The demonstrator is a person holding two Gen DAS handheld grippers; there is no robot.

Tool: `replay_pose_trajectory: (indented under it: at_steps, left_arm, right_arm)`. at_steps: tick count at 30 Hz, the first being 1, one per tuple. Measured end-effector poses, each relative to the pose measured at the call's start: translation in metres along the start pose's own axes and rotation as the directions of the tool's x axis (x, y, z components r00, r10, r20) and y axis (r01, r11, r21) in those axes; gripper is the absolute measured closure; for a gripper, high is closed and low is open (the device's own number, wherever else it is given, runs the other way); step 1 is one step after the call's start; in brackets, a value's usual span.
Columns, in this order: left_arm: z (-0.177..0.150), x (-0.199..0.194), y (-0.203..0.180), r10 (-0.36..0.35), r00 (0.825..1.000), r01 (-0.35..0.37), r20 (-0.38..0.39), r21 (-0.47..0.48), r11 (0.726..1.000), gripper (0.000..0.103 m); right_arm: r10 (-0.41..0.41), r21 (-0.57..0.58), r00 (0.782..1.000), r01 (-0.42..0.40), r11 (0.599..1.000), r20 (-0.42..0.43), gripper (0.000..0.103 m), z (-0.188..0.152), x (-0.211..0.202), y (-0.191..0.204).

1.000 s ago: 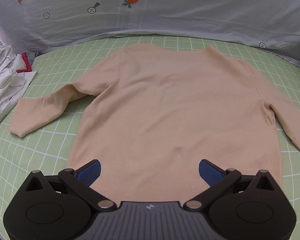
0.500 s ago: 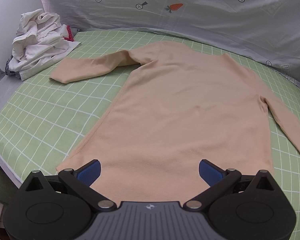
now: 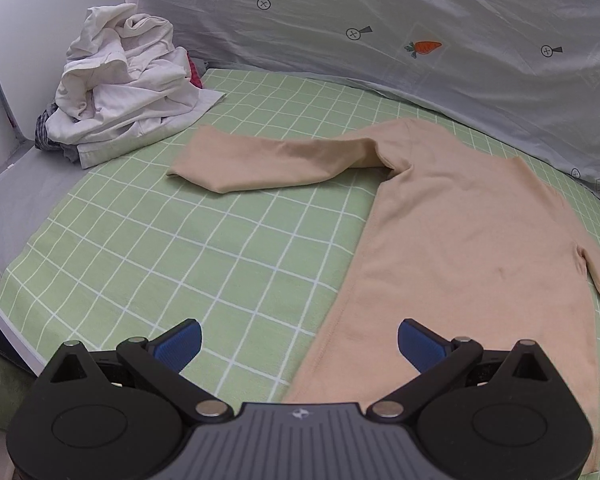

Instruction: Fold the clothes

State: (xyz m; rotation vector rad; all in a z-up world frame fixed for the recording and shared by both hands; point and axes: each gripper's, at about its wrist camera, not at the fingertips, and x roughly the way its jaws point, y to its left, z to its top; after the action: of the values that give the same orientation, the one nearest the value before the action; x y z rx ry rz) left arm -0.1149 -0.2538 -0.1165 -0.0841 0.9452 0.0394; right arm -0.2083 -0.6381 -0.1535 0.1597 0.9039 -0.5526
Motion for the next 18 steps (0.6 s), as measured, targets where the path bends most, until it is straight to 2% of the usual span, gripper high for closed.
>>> replay_pose_trajectory:
  at_steps: [6,9,14,18]
  left_arm:
    - [0.054,0.041,0.071,-0.005,1.000,0.005,0.023,-0.011,1.000,0.000]
    - [0.075,0.063,0.094,-0.012,1.000,0.012,0.015,-0.015,1.000,0.000]
    - [0.101,0.098,0.118,-0.024,1.000,0.024,-0.010,-0.012,1.000,0.000]
    - [0.119,0.123,0.132,-0.036,0.999,0.035,-0.033,-0.022,0.999,0.000]
  right_arm:
    - [0.029,-0.090,1.000,-0.029,0.996,0.003,0.001,0.000,-0.012,0.098]
    - [0.055,-0.137,0.998,-0.057,0.989,-0.018,0.001,0.001,-0.010,0.140]
    - [0.052,-0.192,0.997,-0.063,0.979,-0.064,0.001,0.003,0.001,0.185]
    - [0.027,-0.181,0.994,-0.045,0.982,-0.103,0.001,0.008,0.015,0.202]
